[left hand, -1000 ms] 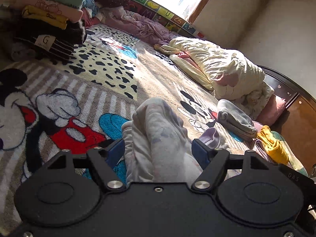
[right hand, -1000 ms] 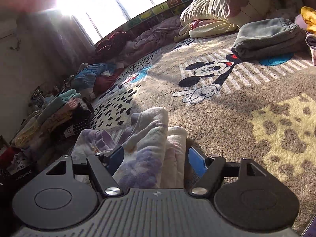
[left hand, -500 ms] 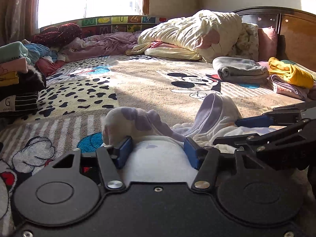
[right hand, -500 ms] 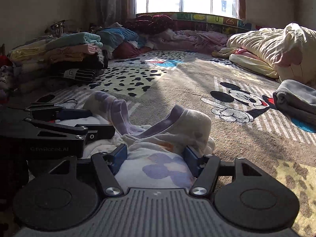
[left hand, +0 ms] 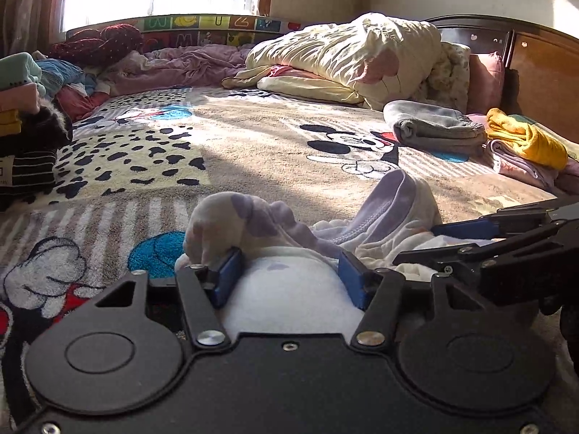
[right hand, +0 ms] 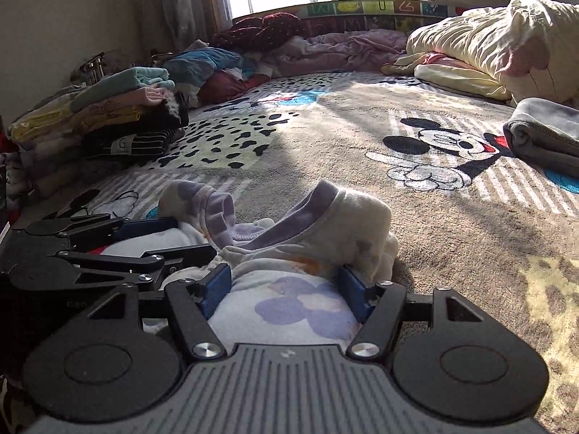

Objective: Fold clothes

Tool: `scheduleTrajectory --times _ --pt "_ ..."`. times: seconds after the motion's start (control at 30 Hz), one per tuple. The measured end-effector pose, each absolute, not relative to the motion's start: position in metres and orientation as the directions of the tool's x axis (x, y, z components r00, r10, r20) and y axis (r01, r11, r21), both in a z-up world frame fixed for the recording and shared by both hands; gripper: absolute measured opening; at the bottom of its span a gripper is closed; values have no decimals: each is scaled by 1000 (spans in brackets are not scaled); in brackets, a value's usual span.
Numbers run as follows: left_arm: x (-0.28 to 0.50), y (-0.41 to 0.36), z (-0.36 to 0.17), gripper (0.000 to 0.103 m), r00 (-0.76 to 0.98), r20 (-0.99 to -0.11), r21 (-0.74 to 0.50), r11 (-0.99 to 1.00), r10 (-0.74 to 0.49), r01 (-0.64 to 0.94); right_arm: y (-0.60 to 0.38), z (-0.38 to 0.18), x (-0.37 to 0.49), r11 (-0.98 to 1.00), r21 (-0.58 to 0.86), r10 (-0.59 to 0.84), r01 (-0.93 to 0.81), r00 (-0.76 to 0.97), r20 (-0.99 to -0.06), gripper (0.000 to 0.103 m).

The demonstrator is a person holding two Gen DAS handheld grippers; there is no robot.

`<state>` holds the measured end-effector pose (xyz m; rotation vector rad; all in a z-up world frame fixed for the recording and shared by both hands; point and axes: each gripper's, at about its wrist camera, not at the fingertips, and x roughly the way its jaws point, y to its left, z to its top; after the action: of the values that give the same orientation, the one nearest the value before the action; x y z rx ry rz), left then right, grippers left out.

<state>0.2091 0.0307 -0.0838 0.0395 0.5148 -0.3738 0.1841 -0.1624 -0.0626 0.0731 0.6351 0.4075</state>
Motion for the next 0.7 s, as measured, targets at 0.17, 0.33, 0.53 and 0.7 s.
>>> scheduleTrajectory --times 0.17,0.33,0.53,0.7 --pt "207 24 -72 59 793 -527 6 933 -304 361 -159 -49 182 931 173 358 -323 706 -611 66" --pt "199 20 -50 69 796 -532 50 928 -288 369 -163 -40 176 940 176 337 -294 706 -622 70" --pt "181 35 -29 75 835 -475 -22 952 -279 306 -175 -30 165 946 187 323 -265 723 -611 74" --pt "177 54 -28 76 830 -489 -139 963 -268 229 -180 -24 160 952 187 307 -243 738 -601 76"
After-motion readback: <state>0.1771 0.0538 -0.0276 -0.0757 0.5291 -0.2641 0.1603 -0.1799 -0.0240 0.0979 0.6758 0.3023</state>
